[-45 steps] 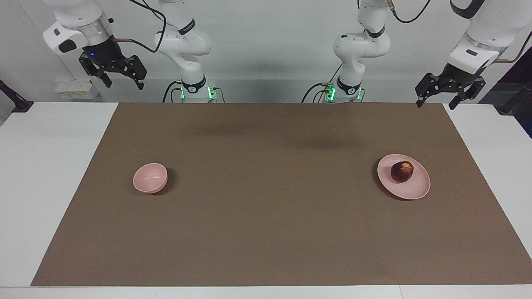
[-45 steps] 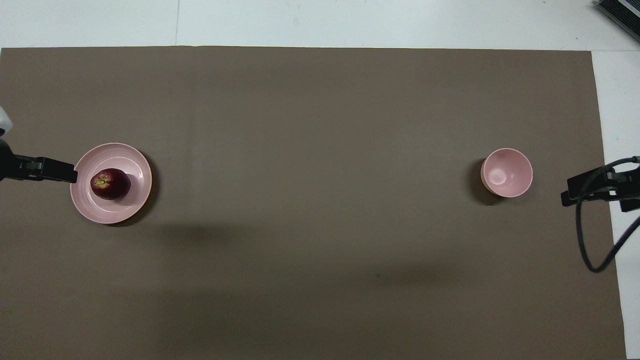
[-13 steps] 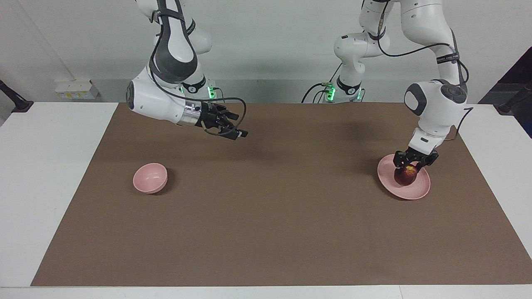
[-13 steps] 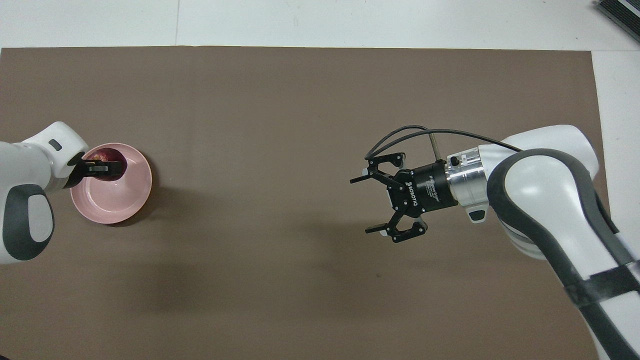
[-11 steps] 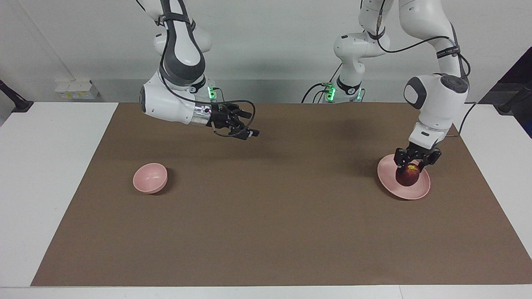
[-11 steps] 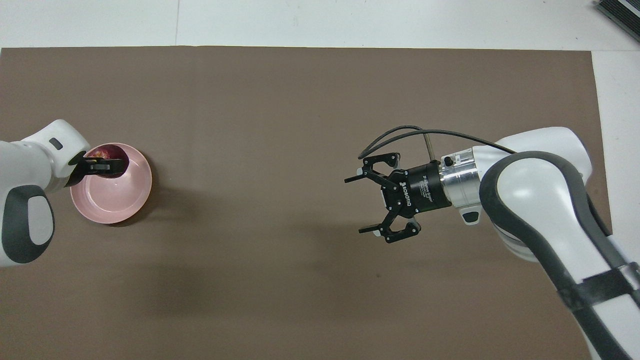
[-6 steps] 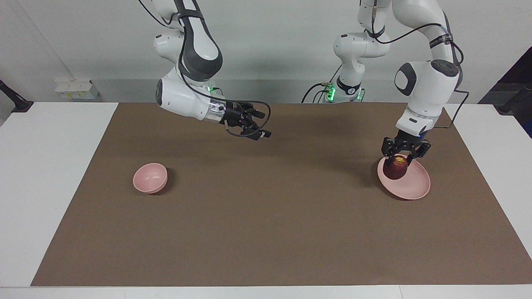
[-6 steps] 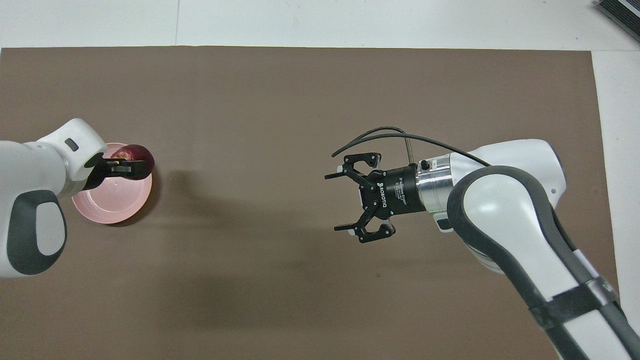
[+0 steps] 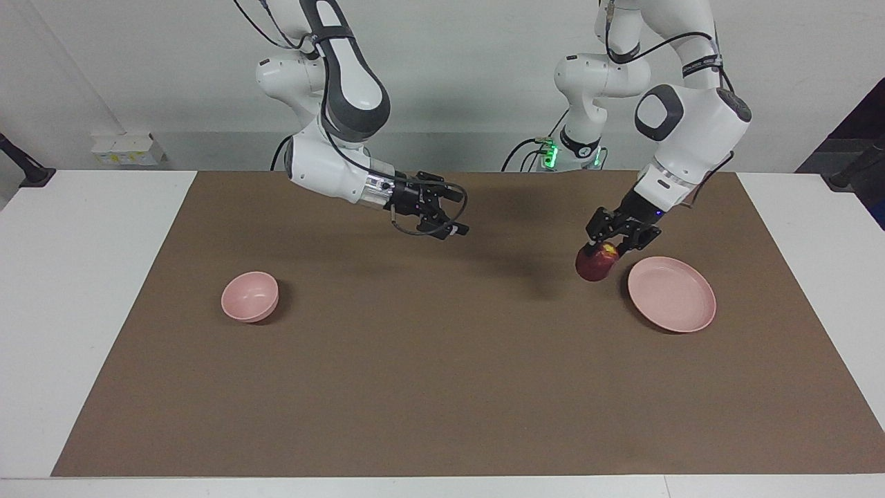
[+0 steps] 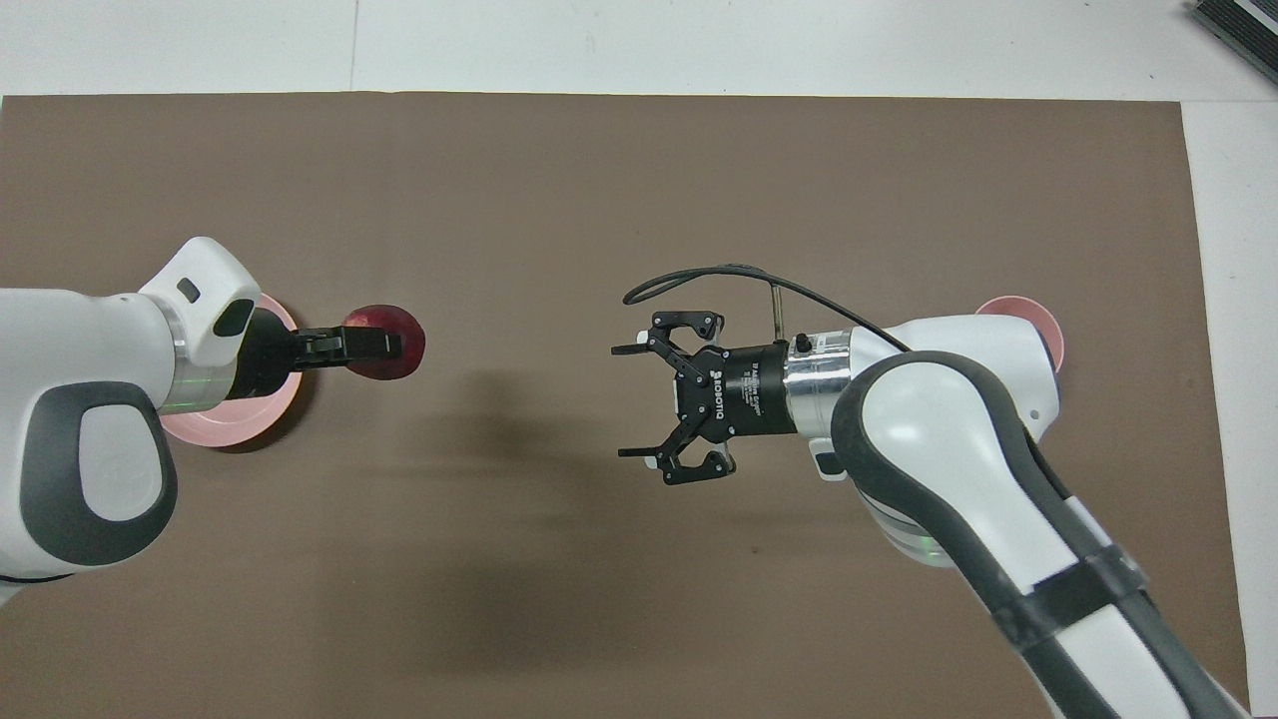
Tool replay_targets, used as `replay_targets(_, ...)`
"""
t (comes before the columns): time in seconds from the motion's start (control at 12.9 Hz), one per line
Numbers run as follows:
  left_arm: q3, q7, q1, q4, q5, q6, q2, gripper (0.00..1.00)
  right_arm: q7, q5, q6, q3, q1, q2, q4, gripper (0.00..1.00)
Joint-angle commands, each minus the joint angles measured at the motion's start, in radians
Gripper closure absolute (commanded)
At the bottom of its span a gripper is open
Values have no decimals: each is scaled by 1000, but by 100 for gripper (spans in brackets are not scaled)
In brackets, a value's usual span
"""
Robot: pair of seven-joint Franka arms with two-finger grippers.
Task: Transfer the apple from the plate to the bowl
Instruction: 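Lift the apple with the left gripper toward the open right gripper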
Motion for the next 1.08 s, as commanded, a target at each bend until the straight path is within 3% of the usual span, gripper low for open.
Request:
replay_targets(0.0,0,-9,-27,7,-135,-61,-16,100,2,32,15,0,9,5,1,0)
replay_targets(0.54,-74,-30,-59,5,-347,-111,-37,100,2,41,27,0,11,7,4,0)
replay_targets(1.01,-220,-138,-59,8,-401,-4,-43,100,5,38,27,0,12,7,4,0)
